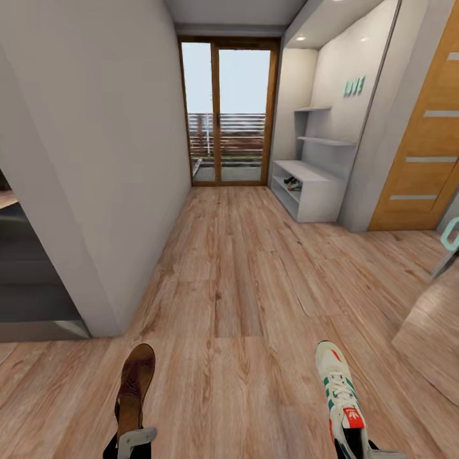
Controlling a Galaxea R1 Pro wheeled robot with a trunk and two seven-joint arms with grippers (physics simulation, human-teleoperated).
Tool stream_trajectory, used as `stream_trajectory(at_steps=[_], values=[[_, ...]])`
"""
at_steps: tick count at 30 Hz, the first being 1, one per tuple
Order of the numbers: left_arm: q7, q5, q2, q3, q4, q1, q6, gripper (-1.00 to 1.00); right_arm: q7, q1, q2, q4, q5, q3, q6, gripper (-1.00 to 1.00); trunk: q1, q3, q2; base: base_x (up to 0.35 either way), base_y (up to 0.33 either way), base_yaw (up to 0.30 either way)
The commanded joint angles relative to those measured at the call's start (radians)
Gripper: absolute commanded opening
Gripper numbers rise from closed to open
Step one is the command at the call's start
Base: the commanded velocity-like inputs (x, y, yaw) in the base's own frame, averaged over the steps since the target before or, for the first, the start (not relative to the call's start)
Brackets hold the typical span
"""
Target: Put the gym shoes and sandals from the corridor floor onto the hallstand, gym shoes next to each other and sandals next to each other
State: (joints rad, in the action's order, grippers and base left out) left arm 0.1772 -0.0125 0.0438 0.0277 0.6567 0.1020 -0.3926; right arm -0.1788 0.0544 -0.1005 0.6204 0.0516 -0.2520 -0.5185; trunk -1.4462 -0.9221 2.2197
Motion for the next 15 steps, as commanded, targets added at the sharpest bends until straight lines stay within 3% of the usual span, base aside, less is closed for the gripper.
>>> stream_trajectory(at_steps=[1,15], values=[[0.002,-0.005,0.001,0.002,-0.001,0.001,-0.002,-1.00,-0.007,0.001,0.001,-0.001,0.005,-0.006,-0.003,-1.00,0.000,-0.001,0.000,0.341,0.000,0.000],[0.002,-0.005,0.001,0.003,-0.001,0.000,-0.002,-1.00,-0.009,0.001,0.006,-0.005,0.004,-0.006,-0.005,-1.00,0.000,-0.001,0.000,0.340,0.000,0.000]])
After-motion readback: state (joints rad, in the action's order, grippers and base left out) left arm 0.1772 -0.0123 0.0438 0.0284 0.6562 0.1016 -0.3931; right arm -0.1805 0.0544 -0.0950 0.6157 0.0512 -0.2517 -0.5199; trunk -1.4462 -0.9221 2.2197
